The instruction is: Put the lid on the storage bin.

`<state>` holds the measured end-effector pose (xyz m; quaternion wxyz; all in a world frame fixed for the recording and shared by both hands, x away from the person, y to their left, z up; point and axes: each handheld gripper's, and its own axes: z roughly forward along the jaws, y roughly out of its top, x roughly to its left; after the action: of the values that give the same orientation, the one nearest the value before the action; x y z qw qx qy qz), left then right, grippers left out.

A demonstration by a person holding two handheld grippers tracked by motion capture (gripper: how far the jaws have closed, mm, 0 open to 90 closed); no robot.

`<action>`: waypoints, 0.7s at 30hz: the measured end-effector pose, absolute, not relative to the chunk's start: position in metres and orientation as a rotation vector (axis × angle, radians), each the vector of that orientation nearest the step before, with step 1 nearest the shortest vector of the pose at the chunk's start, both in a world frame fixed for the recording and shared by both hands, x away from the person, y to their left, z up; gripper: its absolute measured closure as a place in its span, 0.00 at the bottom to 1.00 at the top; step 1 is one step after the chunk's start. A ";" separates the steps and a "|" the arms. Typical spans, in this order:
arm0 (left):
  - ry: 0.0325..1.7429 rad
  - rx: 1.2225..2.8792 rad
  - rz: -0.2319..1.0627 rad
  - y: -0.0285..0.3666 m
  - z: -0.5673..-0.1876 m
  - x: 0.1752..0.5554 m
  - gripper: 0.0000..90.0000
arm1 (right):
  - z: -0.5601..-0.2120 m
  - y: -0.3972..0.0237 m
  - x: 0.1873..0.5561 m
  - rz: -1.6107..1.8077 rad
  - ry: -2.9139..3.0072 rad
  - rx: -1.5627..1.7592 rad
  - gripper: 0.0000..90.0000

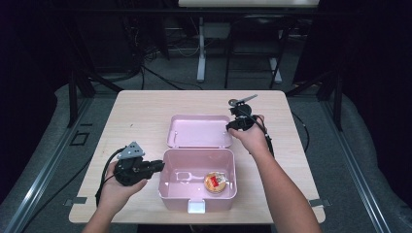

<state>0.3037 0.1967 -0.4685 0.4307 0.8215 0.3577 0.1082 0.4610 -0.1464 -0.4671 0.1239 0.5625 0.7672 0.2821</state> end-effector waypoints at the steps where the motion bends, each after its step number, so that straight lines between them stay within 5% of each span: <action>1: 0.892 2.049 0.265 0.197 -0.468 0.304 0.90 | -0.468 -0.146 0.462 0.824 2.234 1.646 0.77; 21: 0.893 2.043 0.250 0.198 -0.469 0.304 0.91 | -0.475 -0.139 0.471 0.787 2.176 1.775 0.89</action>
<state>0.3044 0.1979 -0.4689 0.4341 0.8203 0.3587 0.1003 0.4712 -0.1392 -0.4750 0.1122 0.6048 0.7414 0.2681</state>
